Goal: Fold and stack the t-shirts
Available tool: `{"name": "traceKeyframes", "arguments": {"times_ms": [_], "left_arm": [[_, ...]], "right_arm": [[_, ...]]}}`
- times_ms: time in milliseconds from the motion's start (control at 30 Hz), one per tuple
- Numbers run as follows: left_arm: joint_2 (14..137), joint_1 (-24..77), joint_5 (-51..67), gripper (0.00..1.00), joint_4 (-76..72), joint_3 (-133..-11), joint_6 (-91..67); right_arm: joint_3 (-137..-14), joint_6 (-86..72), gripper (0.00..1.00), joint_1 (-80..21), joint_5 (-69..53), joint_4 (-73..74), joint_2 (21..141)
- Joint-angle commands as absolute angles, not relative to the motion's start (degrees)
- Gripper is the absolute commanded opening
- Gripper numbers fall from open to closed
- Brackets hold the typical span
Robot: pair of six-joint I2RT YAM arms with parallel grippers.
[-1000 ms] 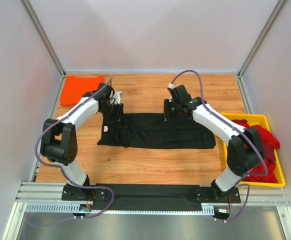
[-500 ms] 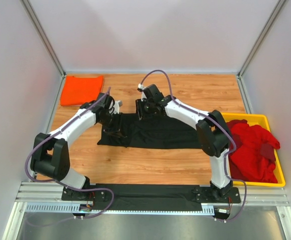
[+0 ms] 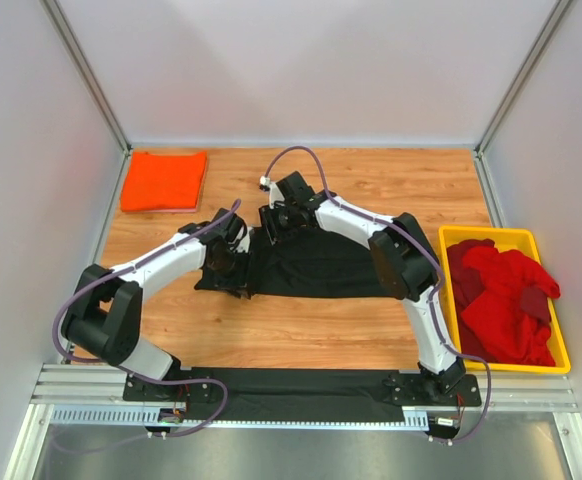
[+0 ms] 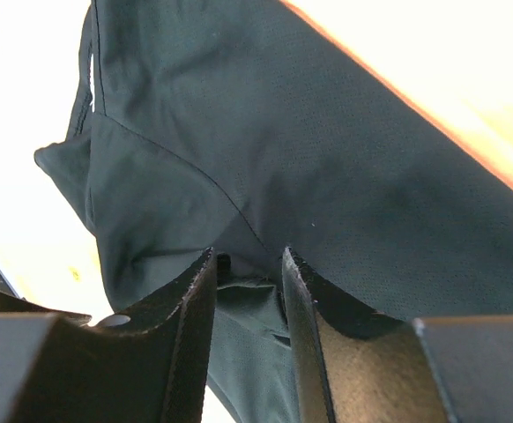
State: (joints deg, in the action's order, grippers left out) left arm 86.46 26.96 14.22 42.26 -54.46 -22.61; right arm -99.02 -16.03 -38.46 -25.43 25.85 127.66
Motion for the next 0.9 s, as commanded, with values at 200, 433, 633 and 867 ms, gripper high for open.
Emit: {"name": "traceKeyframes", "arguments": {"times_ms": [200, 433, 633, 867], "left_arm": [[85.2, 29.5, 13.4, 0.34, 37.8, -50.3, -26.5], [86.9, 29.6, 13.9, 0.4, 33.2, -51.9, -28.1], [87.2, 29.6, 8.1, 0.4, 35.9, -55.2, -28.5], [86.2, 29.6, 5.1, 0.41, 36.8, -56.3, -28.7]], "right_arm": [[-100.6, -14.8, 0.33, -38.4, -25.2, 24.8, 127.4], [-100.7, -14.8, 0.31, -38.4, -25.0, 24.7, 127.4], [-99.6, -14.5, 0.31, -38.1, -24.5, 24.4, 127.0], [-99.5, -14.8, 0.29, -37.5, -25.4, 24.2, 127.4]]}}
